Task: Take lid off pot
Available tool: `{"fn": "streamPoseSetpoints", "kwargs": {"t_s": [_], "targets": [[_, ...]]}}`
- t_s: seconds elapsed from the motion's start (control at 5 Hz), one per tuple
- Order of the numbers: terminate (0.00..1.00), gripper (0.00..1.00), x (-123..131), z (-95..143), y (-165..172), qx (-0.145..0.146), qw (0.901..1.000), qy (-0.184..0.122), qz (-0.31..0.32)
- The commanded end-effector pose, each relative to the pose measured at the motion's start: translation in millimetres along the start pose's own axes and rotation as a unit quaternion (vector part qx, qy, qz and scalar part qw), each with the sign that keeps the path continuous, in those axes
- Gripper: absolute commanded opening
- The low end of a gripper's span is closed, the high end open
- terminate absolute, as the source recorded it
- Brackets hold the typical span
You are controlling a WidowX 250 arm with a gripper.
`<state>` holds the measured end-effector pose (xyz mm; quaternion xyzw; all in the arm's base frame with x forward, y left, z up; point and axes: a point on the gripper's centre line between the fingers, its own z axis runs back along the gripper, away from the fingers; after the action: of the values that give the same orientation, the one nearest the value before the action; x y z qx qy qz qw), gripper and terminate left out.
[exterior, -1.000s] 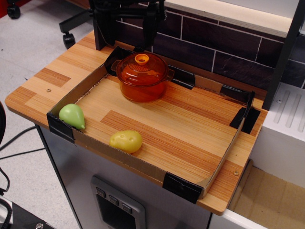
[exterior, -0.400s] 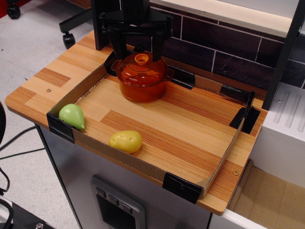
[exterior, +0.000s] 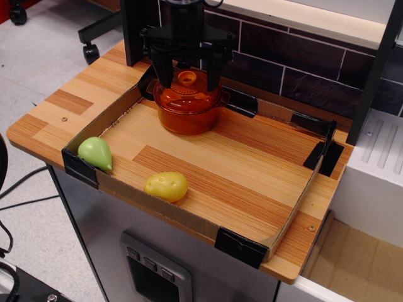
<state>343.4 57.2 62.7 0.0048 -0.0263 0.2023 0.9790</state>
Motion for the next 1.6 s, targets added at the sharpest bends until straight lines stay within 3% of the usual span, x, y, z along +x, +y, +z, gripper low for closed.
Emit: {"fn": "streamPoseSetpoints", "kwargs": {"t_s": [0.0, 0.2, 0.6, 0.8, 1.0, 1.2, 1.4], "targets": [[0.0, 1.0, 11.8, 9.9, 0.7, -0.002, 0.9994, -0.035, 0.007], [0.0, 0.0, 12.5, 12.3, 1.3, -0.006, 0.9992, -0.04, 0.008], [0.0, 0.0, 15.7, 25.8, 2.0, -0.002, 0.9979, -0.061, 0.022], [0.0, 0.0, 19.3, 48.8, 1.0, -0.005, 0.9958, -0.084, 0.037], [0.0, 0.0, 15.8, 71.3, -1.3, -0.008, 0.9905, -0.131, 0.041], [0.0, 0.0, -1.0, 78.4, -12.4, -0.024, 0.9953, -0.091, 0.023], [0.0, 0.0, -34.4, 72.3, -28.8, -0.032, 0.9987, -0.033, -0.024]]}}
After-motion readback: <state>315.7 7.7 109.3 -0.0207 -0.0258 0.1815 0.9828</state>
